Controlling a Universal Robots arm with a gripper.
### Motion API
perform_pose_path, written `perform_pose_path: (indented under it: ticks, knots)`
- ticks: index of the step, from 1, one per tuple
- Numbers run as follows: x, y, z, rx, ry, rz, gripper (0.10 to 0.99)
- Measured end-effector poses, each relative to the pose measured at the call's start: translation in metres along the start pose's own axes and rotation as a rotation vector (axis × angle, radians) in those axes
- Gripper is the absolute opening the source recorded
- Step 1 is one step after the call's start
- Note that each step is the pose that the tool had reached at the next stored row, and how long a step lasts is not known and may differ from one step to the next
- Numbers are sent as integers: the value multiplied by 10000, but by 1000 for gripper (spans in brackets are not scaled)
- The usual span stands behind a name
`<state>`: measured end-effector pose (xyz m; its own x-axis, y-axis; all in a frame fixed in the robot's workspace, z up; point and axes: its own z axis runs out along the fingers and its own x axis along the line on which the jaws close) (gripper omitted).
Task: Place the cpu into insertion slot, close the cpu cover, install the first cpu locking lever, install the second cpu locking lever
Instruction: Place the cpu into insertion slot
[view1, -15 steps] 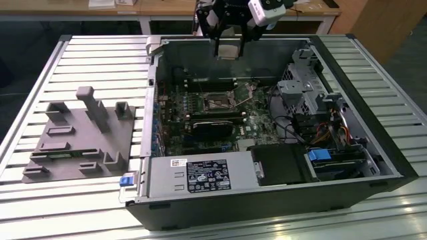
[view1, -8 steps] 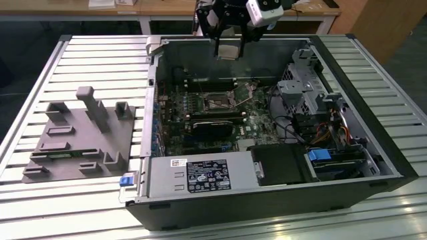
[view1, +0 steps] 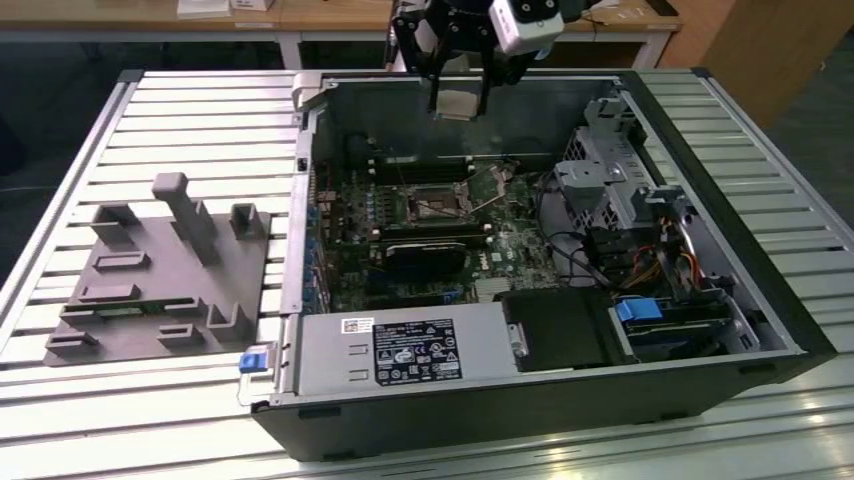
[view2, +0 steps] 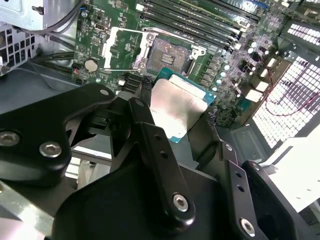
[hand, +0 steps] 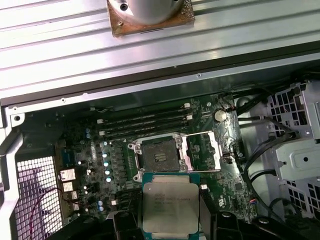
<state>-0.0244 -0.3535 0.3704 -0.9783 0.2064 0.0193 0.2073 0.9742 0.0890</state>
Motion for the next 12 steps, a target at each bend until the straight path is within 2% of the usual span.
perform_pose_path:
  ticks: [12]
  knots:
    - [1,-1,4,-10,-45,496,537]
